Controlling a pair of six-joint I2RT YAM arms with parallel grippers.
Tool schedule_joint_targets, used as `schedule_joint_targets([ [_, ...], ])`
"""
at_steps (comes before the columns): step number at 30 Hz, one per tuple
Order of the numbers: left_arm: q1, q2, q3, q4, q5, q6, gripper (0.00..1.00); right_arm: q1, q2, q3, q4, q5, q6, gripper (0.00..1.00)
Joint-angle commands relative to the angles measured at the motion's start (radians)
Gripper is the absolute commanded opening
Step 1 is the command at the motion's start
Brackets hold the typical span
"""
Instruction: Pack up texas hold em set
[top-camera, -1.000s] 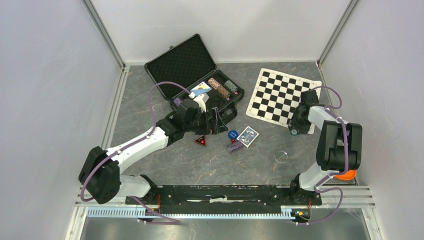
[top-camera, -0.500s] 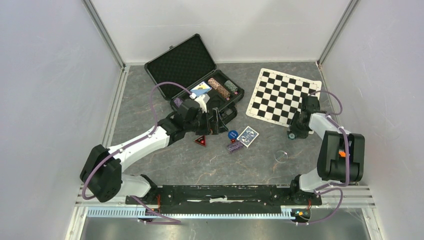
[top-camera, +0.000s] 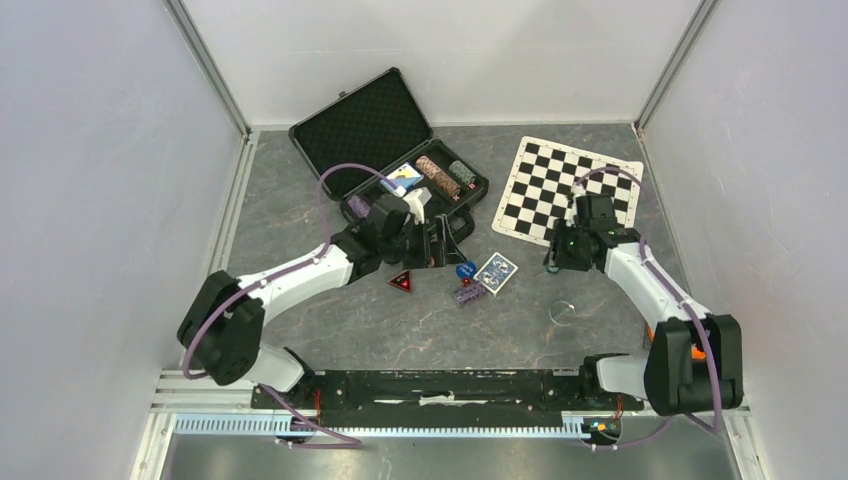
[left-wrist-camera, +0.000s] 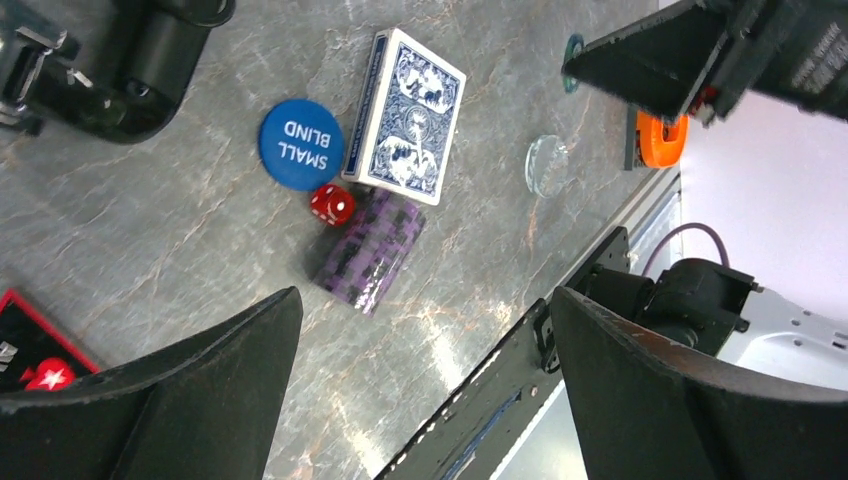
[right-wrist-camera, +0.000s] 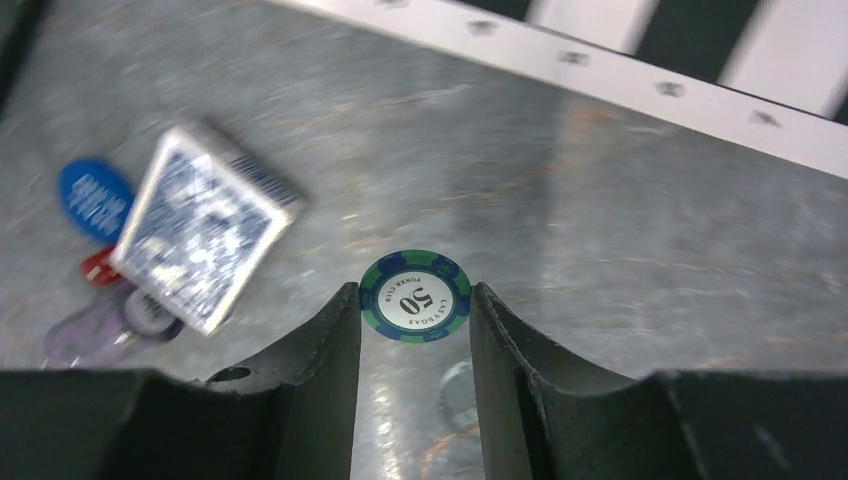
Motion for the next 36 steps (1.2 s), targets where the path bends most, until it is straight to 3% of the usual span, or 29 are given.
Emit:
schedule_joint_targets([
  [1,-0.002,0.092,0.091,0.073,0.107,-0.045,0.98,0.115,-0.099,0.008,0.014,-0.106,-0.058,0.37],
  [5,-0.002,0.159,0.129,0.15,0.171,-0.114,0.91,0.169,-0.14,0.017,0.02,-0.168,-0.086,0.37],
  [12,-0.002,0.269,0.222,0.217,0.231,-0.224,0.86,0.251,-0.172,0.023,0.053,-0.277,-0.136,0.33],
  [19,-0.002,0.388,0.215,0.427,0.321,-0.426,0.74,0.315,-0.189,0.042,0.064,-0.298,-0.168,0.33],
  [27,-0.008,0.42,0.218,0.436,0.335,-0.455,0.76,0.327,-0.172,0.076,0.063,-0.303,-0.203,0.33],
  [36,-0.034,0.44,0.232,0.433,0.36,-0.462,0.69,0.336,-0.133,0.118,0.073,-0.305,-0.215,0.32],
])
